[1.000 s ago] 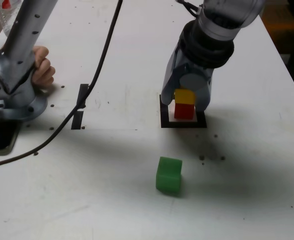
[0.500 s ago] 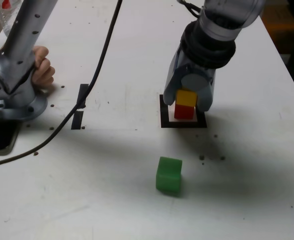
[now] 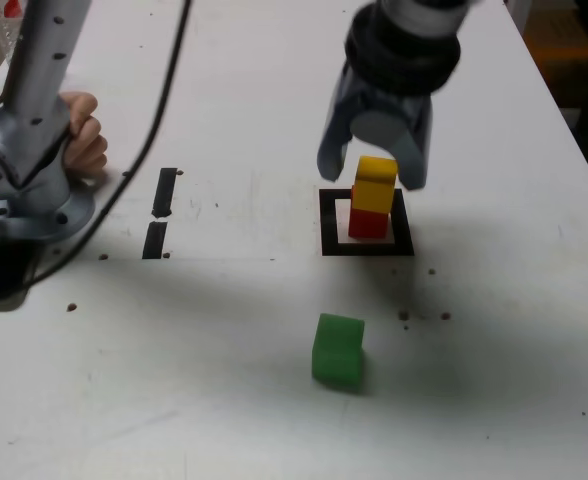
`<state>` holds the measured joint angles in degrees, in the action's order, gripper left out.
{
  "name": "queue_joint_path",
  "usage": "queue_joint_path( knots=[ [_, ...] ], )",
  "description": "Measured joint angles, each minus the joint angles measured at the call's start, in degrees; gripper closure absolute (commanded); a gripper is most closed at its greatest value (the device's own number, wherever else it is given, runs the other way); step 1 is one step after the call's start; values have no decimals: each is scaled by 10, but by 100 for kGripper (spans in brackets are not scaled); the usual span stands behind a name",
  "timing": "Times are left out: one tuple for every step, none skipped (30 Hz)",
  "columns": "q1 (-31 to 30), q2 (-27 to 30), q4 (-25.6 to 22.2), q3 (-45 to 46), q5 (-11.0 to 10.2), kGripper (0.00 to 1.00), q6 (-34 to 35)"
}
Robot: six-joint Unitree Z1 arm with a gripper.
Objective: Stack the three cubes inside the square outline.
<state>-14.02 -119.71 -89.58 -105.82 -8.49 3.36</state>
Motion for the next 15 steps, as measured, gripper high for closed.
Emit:
queue_joint_path(
  knots=[
    [0, 6, -1, 0, 0, 26, 0],
    [-3, 18, -3, 0, 1, 25, 0],
    [-7, 29, -4, 0, 2, 25, 1],
    [-12, 36, -5, 0, 3, 25, 2],
    [-23, 44, -7, 1, 8, 25, 8],
    [-33, 51, -9, 2, 10, 25, 11],
    [-38, 54, -10, 2, 12, 25, 13],
    [-43, 55, -10, 3, 15, 25, 16],
    [-50, 55, -11, 5, 19, 24, 21],
    [-57, 55, -12, 7, 23, 24, 26],
    [-66, 55, -12, 8, 26, 24, 30],
    [-84, 55, -12, 8, 33, 24, 42],
    [-96, 55, -12, 8, 37, 24, 49],
    [-103, 55, -12, 8, 41, 24, 57],
    [-113, 55, -12, 7, 46, 24, 66]
  ],
)
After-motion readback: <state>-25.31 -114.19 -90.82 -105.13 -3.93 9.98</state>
